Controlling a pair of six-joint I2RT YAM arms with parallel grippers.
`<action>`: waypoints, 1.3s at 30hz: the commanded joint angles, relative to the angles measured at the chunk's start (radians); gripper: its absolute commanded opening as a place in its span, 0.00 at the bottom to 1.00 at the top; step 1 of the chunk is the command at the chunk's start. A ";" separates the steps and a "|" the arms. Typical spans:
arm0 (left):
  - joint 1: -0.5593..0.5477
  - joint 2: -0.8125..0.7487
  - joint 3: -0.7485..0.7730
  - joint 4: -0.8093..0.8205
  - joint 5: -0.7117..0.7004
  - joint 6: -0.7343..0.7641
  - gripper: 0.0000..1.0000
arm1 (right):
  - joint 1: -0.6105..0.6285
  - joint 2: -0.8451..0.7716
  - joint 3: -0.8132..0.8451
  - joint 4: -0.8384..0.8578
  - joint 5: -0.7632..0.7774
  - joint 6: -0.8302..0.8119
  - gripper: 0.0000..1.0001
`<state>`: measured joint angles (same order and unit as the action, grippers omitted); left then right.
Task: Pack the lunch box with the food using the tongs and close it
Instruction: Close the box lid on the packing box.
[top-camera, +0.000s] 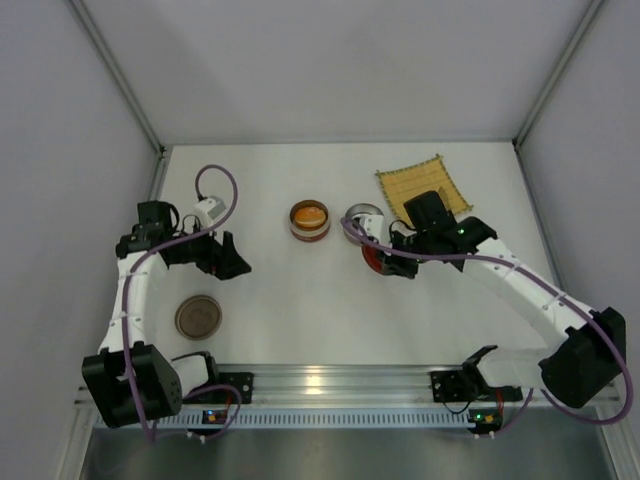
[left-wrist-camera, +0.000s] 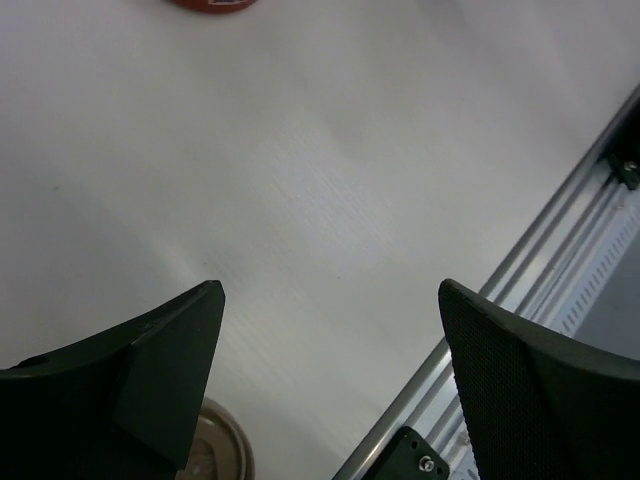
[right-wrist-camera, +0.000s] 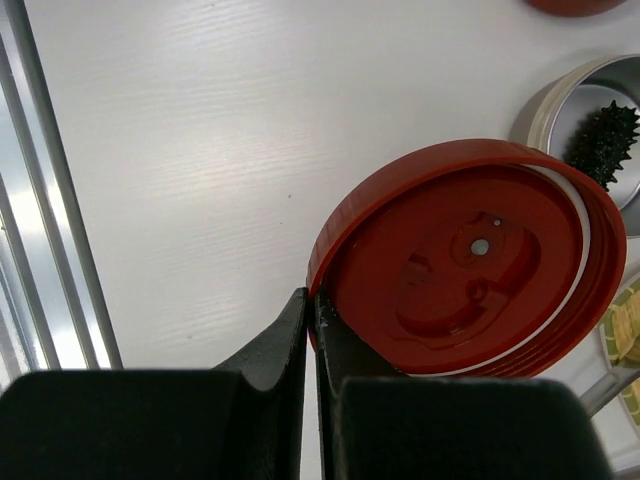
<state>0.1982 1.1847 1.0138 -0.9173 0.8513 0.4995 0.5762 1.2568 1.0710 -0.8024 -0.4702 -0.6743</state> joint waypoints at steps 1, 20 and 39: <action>0.004 -0.051 -0.070 0.024 0.277 0.047 0.93 | 0.025 -0.034 0.069 -0.081 -0.041 0.030 0.00; -0.527 -0.441 -0.432 0.908 -0.248 -0.300 0.89 | 0.028 0.173 0.489 -0.181 -0.188 0.179 0.00; -0.879 -0.116 -0.400 1.348 -0.564 -0.294 0.87 | 0.025 0.256 0.546 -0.093 -0.292 0.361 0.00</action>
<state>-0.6697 1.0363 0.5636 0.2661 0.3035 0.2119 0.5808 1.4986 1.5543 -0.9409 -0.7025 -0.3546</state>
